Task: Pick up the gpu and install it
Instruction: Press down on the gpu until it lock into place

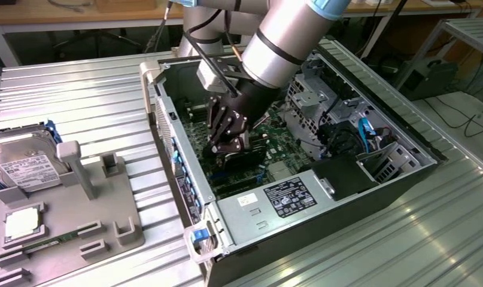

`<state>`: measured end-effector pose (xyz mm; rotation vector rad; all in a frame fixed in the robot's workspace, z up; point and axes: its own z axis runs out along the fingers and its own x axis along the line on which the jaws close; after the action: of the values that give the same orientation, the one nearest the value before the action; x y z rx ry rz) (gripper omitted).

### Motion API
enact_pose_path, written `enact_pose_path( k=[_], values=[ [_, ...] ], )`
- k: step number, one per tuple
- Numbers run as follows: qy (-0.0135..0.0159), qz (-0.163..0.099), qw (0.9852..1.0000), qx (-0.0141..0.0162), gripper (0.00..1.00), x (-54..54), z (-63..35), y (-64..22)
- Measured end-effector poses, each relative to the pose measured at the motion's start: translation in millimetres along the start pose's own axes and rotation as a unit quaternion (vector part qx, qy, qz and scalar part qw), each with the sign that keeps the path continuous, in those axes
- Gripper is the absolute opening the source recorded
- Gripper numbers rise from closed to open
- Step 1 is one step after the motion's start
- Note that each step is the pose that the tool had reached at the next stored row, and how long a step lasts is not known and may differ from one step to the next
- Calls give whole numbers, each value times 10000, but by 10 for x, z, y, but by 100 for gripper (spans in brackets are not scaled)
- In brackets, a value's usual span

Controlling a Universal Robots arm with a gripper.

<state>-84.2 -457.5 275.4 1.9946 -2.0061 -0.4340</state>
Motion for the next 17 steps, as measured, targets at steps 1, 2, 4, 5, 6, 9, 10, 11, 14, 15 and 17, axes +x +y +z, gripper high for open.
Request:
enact_pose_path(
  k=[1,2,4,5,6,9,10,11,14,15,17],
  values=[
    [5,2,10000,-9,11,-5,9,1],
    [13,5,10000,-18,11,-12,19,4],
    [21,10,10000,-28,11,-24,43,16],
    [25,11,10000,-36,11,-31,59,35],
    [27,12,10000,-45,11,-31,64,47],
    [27,12,10000,-81,11,-31,71,63],
    [27,13,9999,-95,11,-31,75,71],
    [27,13,9999,-110,11,-31,78,78],
    [29,14,9999,-143,11,-31,85,93],
    [28,14,9999,-142,11,-31,89,98],
    [28,12,9999,-141,11,-31,104,124]
  ],
)
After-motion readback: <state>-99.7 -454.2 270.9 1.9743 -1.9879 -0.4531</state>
